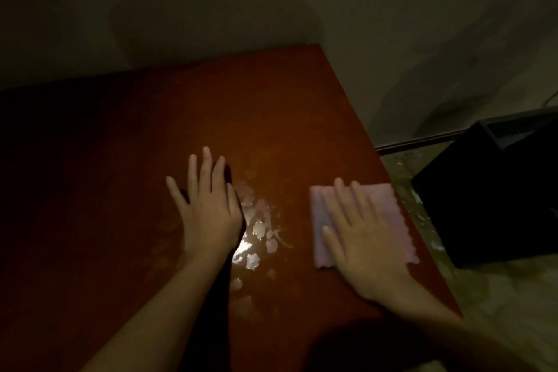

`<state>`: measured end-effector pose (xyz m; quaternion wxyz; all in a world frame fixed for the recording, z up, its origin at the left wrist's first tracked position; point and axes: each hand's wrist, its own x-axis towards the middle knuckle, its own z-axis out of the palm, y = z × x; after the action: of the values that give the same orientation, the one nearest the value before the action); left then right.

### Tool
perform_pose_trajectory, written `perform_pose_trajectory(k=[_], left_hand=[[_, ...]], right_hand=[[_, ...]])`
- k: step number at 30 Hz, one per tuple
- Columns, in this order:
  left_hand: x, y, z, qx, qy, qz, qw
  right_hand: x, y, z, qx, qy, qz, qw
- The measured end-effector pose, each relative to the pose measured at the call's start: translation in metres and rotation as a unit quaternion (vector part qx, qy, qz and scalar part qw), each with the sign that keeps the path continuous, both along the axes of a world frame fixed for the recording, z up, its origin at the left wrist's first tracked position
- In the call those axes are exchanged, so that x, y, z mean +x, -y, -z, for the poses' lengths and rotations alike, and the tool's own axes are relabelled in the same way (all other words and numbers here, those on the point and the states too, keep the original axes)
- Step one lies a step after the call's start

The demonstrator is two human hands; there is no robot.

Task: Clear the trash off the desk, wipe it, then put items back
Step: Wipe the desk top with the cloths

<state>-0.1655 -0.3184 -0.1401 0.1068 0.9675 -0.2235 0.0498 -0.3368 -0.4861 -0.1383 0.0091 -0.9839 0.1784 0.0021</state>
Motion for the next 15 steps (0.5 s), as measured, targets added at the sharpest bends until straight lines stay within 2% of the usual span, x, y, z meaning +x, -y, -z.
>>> perform_pose_trajectory(k=[2, 4, 5, 10, 13, 15], left_hand=[[-0.029, -0.008, 0.0, 0.001, -0.006, 0.021, 1.0], [-0.056, -0.027, -0.002, 0.005, -0.005, 0.032, 0.999], [-0.065, -0.037, -0.002, 0.004, -0.009, 0.03, 0.999], [-0.077, -0.065, -0.004, 0.005, -0.006, 0.029, 1.0], [-0.076, -0.069, -0.001, 0.004, -0.006, 0.026, 1.0], [-0.079, -0.068, 0.0, 0.007, -0.009, 0.024, 1.0]], right_hand=[[-0.002, 0.023, -0.006, 0.018, -0.01, 0.101, 0.995], [0.008, 0.001, -0.007, 0.062, -0.003, 0.195, 0.979], [0.011, -0.022, -0.007, 0.072, -0.003, 0.209, 0.975], [-0.037, -0.12, -0.001, 0.081, 0.016, 0.064, 0.995], [-0.085, -0.123, 0.002, 0.068, 0.011, 0.002, 0.998], [-0.112, -0.107, 0.001, 0.049, -0.009, 0.009, 0.999]])
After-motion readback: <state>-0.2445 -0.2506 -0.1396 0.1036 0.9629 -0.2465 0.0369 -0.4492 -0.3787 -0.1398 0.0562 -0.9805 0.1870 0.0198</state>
